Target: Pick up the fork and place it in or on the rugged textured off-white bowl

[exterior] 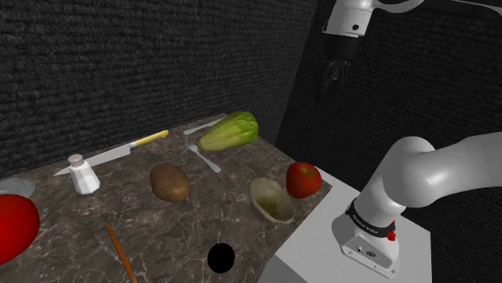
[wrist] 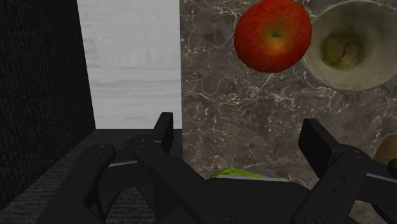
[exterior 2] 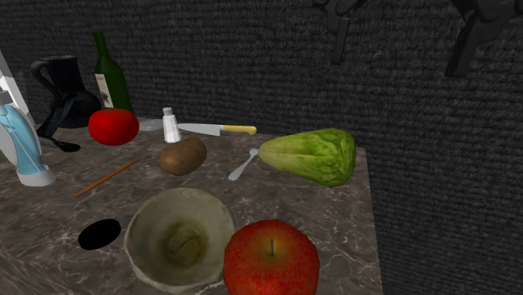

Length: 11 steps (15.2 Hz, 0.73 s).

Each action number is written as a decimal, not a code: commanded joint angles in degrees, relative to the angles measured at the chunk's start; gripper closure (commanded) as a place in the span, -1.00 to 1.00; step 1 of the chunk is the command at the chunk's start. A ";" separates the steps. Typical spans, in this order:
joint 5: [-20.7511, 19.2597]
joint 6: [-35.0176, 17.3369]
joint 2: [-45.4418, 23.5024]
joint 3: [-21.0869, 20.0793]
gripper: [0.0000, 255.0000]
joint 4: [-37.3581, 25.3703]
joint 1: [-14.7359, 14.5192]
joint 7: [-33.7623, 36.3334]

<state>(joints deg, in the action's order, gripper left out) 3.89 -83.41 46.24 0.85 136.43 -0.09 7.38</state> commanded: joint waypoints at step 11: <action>3.60 -15.79 -16.75 -6.89 -1.00 -1.02 -2.67 5.09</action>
<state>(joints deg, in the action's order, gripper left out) 7.09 -97.48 31.54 -5.17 135.84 -2.41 11.70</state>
